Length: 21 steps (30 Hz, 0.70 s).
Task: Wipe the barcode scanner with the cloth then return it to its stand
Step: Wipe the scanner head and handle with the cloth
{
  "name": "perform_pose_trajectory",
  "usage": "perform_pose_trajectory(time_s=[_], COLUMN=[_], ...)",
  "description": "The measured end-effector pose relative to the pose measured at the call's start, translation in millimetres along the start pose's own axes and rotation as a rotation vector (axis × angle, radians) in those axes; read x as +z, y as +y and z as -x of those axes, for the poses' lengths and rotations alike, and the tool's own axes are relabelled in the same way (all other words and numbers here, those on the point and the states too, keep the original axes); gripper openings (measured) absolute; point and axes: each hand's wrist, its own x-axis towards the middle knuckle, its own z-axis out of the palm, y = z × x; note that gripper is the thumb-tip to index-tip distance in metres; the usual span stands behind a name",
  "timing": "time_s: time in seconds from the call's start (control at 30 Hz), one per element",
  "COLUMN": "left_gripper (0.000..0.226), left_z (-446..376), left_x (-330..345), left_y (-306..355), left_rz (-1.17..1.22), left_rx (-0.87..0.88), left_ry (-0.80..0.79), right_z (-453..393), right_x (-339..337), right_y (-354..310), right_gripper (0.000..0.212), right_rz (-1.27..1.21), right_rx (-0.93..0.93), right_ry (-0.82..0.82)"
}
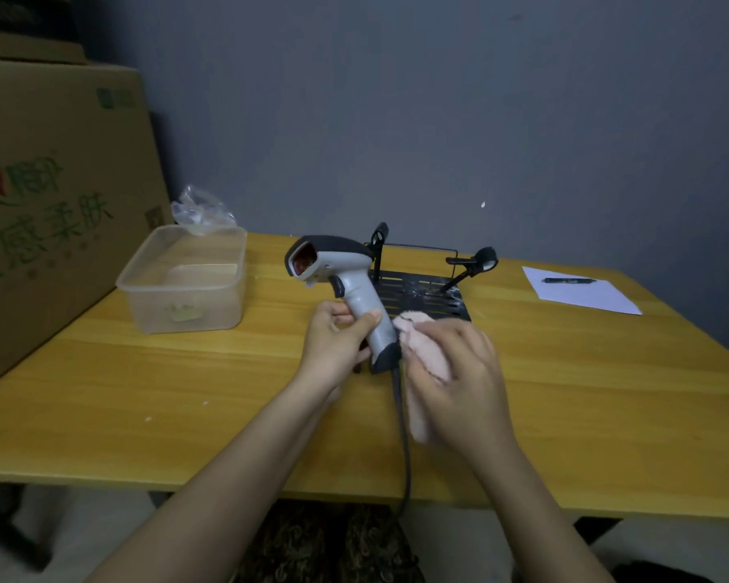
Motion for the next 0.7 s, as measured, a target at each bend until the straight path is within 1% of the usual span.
perform_pose_trajectory(time_s=[0.03,0.07,0.13,0.23,0.3,0.37,0.43,0.5,0.57,0.6,0.63,0.67,0.7], left_gripper=[0.018,0.019,0.02,0.022,0.024,0.019,0.016,0.015,0.016,0.018,0.019,0.019,0.017], left_z=[2,3,3,3,5,6,8,9,11,11,12,12,13], left_x=[3,5,7,4,0,-3,-4,-4,-4,-3,-2,0,1], left_y=[0,0,-3,-4,-3,-2,-1,-1,0,1,2,2,2], left_rz=[0.015,0.017,-0.009,-0.012,0.046,0.091,0.079,0.069,0.075,0.074,0.08,0.092,0.104], left_rx=[-0.008,-0.016,-0.018,-0.039,-0.057,-0.045,-0.025,-0.009,0.009,0.017,0.018,0.013,0.009], left_ry=[-0.003,0.006,0.026,0.028,0.019,-0.014,-0.044,-0.072,-0.106,-0.119,-0.128,-0.135,-0.139], right_z=[-2,-2,3,3,-1,-7,-15,-23,-22,-19,-15,-11,-8], right_x=[5,11,23,29,28,27,26,21,14,12,12,12,13], right_y=[-3,-6,-11,-10,-9,-9,-5,2,5,2,0,-3,-3], right_gripper=[0.031,0.036,0.039,0.03,0.021,0.014,0.017,0.016,0.014,0.013,0.014,0.019,0.023], right_rz=[-0.09,-0.164,-0.22,-0.251,-0.342,-0.471,-0.554,-0.534,-0.533,-0.574,-0.599,-0.59,-0.536], right_rx=[0.059,0.106,0.161,0.196,0.255,0.36,0.471,0.544,0.545,0.527,0.499,0.457,0.408], right_ry=[-0.022,-0.079,-0.145,-0.096,-0.096,-0.093,-0.021,0.076,0.134,0.133,0.099,0.031,-0.045])
